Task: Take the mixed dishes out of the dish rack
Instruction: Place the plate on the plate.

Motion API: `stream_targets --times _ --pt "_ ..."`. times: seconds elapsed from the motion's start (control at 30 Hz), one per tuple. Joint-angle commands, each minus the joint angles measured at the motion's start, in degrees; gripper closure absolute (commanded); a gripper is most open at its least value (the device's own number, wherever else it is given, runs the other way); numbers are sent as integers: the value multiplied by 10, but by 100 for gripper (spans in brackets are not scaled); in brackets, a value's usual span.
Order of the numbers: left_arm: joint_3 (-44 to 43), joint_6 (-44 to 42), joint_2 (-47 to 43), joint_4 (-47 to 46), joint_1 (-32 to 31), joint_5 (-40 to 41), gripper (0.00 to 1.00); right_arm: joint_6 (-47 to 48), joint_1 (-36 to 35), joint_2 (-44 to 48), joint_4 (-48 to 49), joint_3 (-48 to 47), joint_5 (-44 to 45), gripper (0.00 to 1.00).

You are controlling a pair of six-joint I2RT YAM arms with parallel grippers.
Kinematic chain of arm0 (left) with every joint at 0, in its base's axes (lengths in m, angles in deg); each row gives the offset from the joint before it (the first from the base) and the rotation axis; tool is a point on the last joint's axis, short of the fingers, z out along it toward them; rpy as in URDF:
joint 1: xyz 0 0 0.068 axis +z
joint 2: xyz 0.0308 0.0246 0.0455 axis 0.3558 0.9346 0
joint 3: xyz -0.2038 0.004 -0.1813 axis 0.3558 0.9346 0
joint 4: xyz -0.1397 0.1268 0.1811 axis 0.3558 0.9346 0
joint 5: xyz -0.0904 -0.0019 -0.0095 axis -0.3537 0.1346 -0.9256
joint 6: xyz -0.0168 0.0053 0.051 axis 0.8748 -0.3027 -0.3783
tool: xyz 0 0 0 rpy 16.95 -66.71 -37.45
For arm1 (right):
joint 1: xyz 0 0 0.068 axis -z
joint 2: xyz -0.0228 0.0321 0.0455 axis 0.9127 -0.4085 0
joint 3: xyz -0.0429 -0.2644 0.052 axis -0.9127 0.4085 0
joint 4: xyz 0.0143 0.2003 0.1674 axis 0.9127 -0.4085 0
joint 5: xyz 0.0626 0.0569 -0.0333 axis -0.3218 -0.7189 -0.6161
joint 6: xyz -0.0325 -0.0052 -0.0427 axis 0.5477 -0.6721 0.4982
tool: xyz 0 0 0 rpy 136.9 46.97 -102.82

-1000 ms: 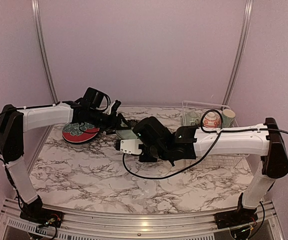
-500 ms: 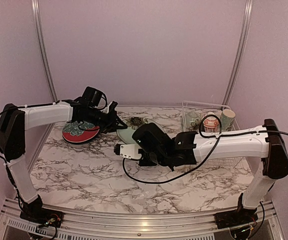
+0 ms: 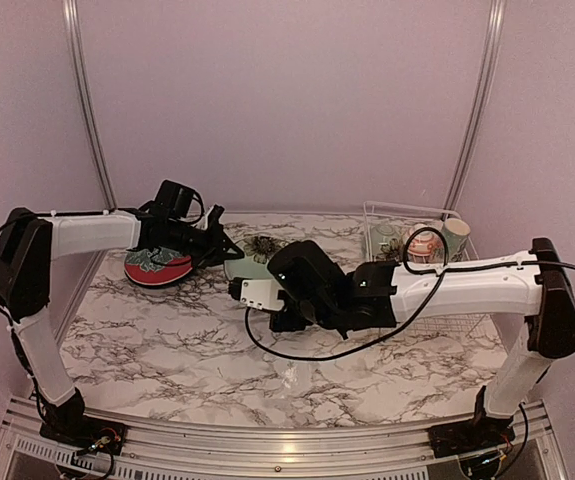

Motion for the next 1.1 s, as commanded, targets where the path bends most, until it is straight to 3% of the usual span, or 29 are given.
stream_targets --times 0.0,0.17,0.47,0.67,0.9,1.07 --pt "24 23 -49 -94 43 14 100 -18 5 48 8 0 -2 2" --pt "81 52 -89 -144 100 36 100 -65 25 85 2 -2 -46 1" --pt "179 116 -144 -247 249 74 100 -208 134 175 -8 -3 -112 1" --pt "233 138 -148 -294 308 110 100 -340 283 230 -48 -4 -310 2" --pt "285 148 -128 -361 350 107 100 -445 459 275 -55 31 -469 3" --pt "294 162 -100 -397 364 90 100 -471 510 316 -12 74 -556 3"
